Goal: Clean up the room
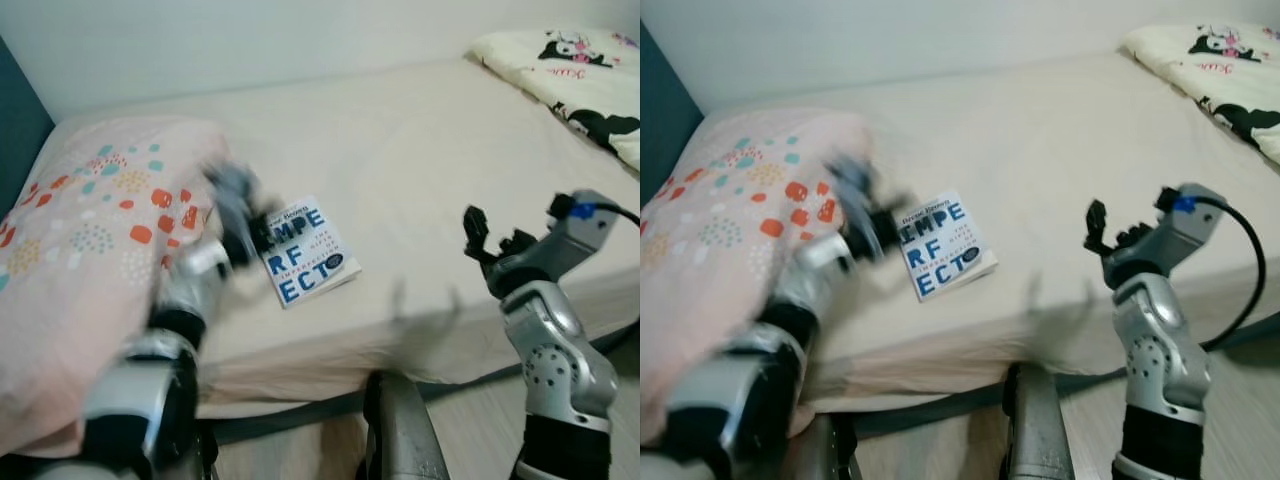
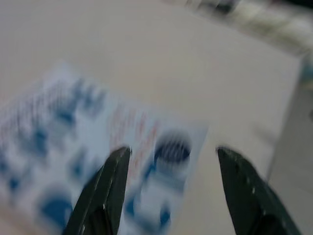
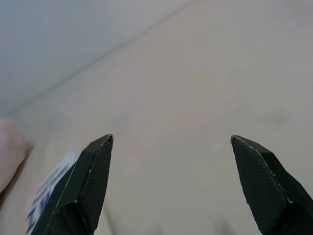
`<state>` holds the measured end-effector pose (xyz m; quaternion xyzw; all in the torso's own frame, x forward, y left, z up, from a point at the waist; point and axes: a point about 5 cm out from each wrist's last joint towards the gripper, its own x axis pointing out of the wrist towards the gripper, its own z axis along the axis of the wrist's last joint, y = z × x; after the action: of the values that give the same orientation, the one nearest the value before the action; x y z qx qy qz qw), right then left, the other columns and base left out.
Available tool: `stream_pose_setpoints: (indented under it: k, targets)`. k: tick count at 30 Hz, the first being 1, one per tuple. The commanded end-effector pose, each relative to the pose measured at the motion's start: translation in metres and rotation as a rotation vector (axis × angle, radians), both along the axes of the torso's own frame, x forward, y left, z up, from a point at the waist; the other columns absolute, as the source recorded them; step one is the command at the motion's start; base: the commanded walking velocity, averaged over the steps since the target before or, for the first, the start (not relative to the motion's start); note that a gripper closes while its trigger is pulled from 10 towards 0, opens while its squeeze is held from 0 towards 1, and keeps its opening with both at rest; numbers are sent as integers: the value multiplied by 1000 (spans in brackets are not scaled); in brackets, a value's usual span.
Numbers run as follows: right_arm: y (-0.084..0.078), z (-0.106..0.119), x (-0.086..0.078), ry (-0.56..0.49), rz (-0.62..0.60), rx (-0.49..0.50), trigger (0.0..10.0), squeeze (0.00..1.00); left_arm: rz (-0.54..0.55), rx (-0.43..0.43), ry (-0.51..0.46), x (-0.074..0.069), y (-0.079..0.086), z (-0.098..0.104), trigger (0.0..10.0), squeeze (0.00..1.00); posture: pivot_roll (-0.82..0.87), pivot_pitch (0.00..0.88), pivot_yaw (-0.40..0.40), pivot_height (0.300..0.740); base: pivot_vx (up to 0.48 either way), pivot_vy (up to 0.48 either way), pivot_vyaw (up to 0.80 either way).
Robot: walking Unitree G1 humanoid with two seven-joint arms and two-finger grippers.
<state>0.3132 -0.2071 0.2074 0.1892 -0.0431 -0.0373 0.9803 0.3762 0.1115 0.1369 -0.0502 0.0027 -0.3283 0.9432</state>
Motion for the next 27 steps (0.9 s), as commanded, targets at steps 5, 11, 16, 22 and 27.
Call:
stream_pose_setpoints:
  k: [5,11,16,22,27]
  targets:
    - [20,-36,2,103,109,-64,10000,0,373,-69,196,-10,33,-41,10000,0,-56,80,3,555,0,0,0]
    - [12,-67,-2,197,102,-111,10000,0,532,-79,322,-26,64,-70,10000,0,-41,61,2,574,0,0,0]
    - [-2,-75,-7,213,78,-134,10000,0,634,-141,328,-33,88,-73,10000,0,-38,49,2,588,-384,0,0]
    - [-12,-78,-5,213,65,-156,10000,0,670,-140,324,-37,92,-77,10000,0,-35,29,-1,612,-160,0,0]
    - [-16,-85,-4,225,59,-161,10000,0,679,-101,378,-47,91,-92,10000,0,-34,18,-2,627,0,0,0]
